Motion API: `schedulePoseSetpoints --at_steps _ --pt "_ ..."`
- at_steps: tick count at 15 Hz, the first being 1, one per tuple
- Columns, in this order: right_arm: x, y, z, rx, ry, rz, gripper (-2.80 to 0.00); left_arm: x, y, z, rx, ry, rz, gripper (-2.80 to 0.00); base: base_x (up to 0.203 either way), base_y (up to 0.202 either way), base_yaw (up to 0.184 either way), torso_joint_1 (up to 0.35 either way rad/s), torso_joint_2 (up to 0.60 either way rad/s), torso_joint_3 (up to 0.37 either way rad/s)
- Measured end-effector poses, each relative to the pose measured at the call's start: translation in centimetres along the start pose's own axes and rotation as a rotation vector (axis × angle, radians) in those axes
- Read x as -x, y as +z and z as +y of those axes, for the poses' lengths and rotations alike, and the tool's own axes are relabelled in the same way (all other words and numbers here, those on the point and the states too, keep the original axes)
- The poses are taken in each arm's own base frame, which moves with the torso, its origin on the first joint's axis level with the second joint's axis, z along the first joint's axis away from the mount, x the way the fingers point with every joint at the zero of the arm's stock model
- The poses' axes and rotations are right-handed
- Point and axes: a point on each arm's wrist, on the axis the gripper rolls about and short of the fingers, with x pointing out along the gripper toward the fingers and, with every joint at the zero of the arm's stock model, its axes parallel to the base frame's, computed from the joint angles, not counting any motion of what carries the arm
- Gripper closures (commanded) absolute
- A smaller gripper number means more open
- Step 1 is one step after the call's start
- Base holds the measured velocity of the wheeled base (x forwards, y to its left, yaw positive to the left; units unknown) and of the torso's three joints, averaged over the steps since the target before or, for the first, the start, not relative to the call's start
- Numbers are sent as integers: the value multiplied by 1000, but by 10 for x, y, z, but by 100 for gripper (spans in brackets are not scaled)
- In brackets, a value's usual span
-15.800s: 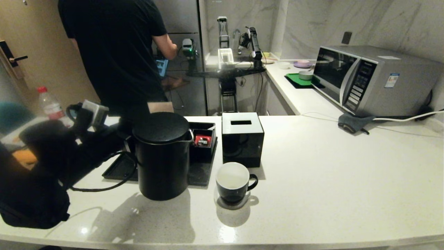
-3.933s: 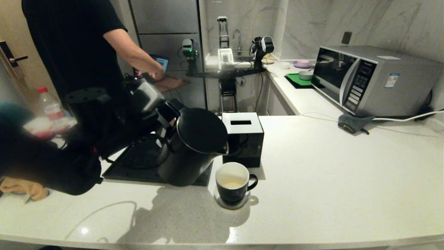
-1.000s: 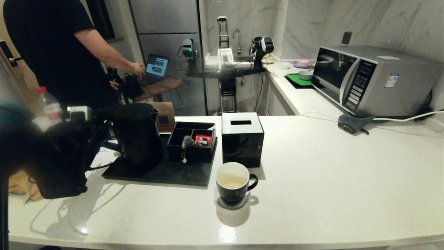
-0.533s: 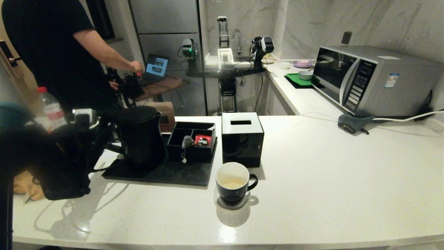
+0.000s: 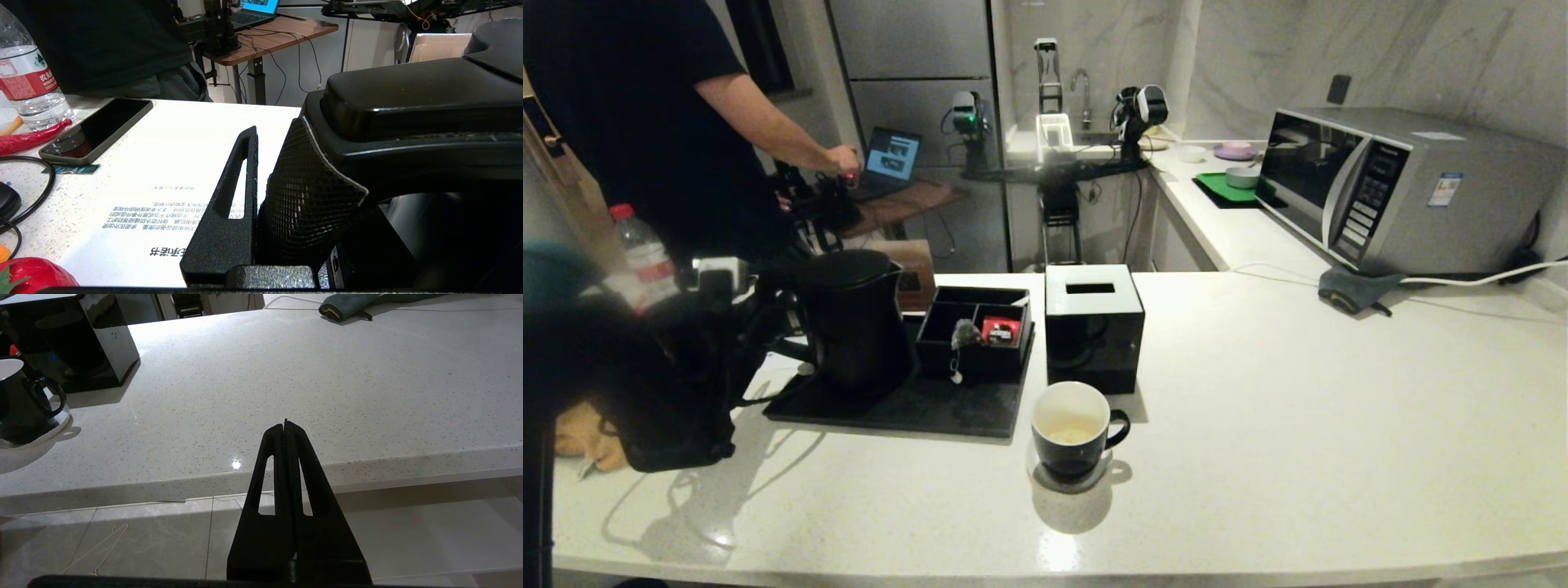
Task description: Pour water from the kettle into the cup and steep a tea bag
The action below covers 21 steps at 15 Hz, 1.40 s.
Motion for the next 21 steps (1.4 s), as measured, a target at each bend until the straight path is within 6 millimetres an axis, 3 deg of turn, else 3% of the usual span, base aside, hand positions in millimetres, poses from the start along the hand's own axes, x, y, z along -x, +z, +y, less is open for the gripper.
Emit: schedulePoseSetpoints --at_steps 6,7,15,21 --pt "0 0 0 0 0 0 0 0 -1 1 -2 2 3 0 0 0 0 0 0 0" --pt "0 0 0 0 0 0 0 0 -1 1 -2 2 3 -280 0 0 0 0 0 0" --pt "0 0 0 0 0 0 0 1 2 1 0 3 -3 -280 0 0 0 0 0 0" --pt "0 0 0 0 0 0 0 13 -1 1 -2 2 42 -280 0 0 0 0 0 0"
